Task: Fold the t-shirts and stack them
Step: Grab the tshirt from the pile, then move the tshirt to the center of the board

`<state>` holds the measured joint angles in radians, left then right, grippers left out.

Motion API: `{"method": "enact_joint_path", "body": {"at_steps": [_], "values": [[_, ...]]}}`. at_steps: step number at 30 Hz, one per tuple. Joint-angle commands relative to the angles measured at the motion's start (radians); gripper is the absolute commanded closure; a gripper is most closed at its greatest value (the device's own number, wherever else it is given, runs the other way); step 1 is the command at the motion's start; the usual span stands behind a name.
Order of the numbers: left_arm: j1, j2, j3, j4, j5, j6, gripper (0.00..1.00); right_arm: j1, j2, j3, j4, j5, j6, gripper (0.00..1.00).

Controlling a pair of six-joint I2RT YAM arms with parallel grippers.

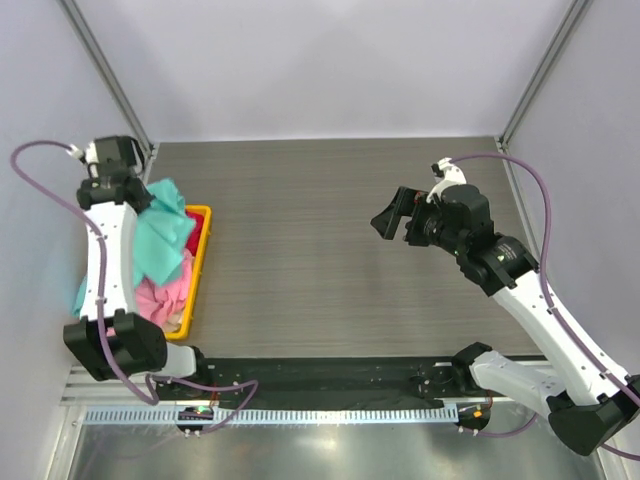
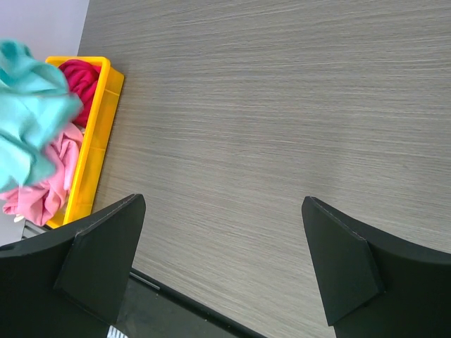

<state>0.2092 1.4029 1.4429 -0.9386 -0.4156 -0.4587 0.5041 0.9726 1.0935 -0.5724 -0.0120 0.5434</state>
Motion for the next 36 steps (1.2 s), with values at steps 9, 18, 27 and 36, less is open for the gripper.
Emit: {"method": "enact_joint_path", "body": {"at_steps": [9, 18, 27, 36], "values": [[-0.148, -0.074, 0.557, 0.215, 0.639, -0.214, 1.00, 0.002, -0.029, 0.011, 0.023, 0.006, 0.035, 0.00], [-0.589, -0.078, 0.139, 0.544, 0.752, -0.336, 0.98, 0.002, -0.061, -0.012, -0.064, 0.170, 0.029, 0.00], [-0.789, -0.010, -0.361, 0.527, 0.663, -0.310, 0.46, 0.002, -0.086, -0.138, -0.173, 0.262, 0.078, 0.01], [-0.852, 0.022, -0.395, 0.377, 0.537, -0.236, 0.35, 0.001, 0.124, -0.162, -0.078, 0.228, 0.092, 0.28]]}}
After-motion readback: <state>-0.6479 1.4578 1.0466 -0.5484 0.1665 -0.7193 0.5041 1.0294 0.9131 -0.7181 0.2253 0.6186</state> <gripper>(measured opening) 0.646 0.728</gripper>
